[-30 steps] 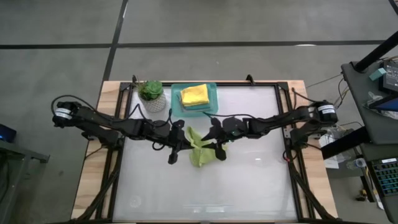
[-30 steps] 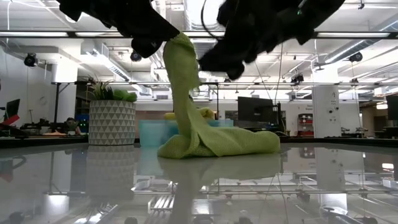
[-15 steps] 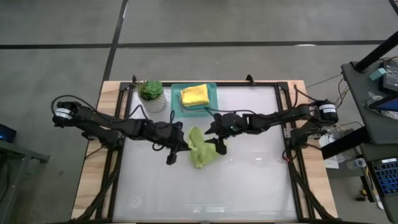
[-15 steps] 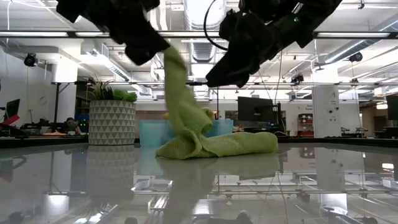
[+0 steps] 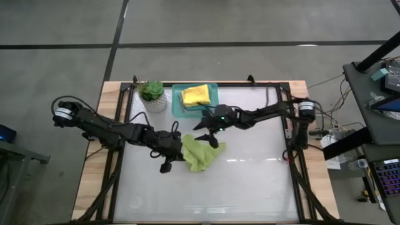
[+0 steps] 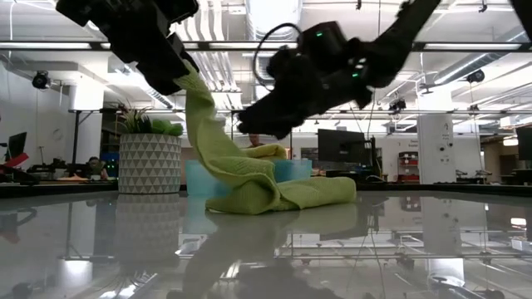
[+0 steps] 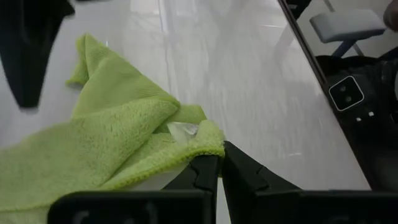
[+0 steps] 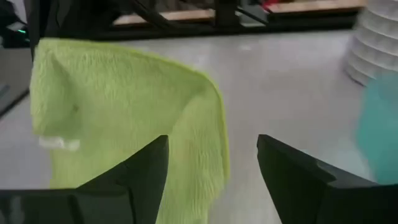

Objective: Fold microfiber towels
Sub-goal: Fold the green microfiber cloth

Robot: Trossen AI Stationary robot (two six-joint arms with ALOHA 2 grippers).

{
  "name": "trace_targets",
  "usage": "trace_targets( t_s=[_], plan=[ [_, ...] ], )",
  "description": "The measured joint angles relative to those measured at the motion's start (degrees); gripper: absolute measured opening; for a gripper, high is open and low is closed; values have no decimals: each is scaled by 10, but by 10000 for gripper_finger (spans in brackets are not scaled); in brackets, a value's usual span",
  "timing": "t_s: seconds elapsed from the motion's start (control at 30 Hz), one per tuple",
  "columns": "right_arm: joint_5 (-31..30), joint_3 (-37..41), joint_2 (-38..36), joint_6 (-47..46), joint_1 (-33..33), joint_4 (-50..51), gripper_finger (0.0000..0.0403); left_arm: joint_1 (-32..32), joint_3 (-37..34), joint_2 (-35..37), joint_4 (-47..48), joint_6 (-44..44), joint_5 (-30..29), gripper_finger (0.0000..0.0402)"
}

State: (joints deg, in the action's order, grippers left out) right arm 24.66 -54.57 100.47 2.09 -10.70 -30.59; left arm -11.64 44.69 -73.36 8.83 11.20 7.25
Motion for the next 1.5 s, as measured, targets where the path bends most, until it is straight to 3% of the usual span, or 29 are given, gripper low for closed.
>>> trace_targets(
  t_s=[0.1,0.3,0.5,0.67,0.97,1.07,1.3,1.5],
  plan=[
    [30,-64,46,3,-5,2,240,0,0,0,-2,0,0,0],
    [188,-200,123,44,-12,77,243,0,0,0,-2,0,0,0],
    [207,-316,187,140,-15,289,227,-1,1,0,5,4,0,0],
    [219,-358,198,220,-15,448,196,-1,3,9,25,4,7,0],
    [216,-361,151,285,-18,606,66,-1,24,62,104,20,15,0],
    [182,-361,123,288,-18,641,20,-1,27,89,108,20,15,0],
    [50,-361,14,265,-13,711,13,0,51,157,119,20,13,0],
    [1,-361,-101,210,-13,742,13,2,126,196,216,9,0,0]
  ],
)
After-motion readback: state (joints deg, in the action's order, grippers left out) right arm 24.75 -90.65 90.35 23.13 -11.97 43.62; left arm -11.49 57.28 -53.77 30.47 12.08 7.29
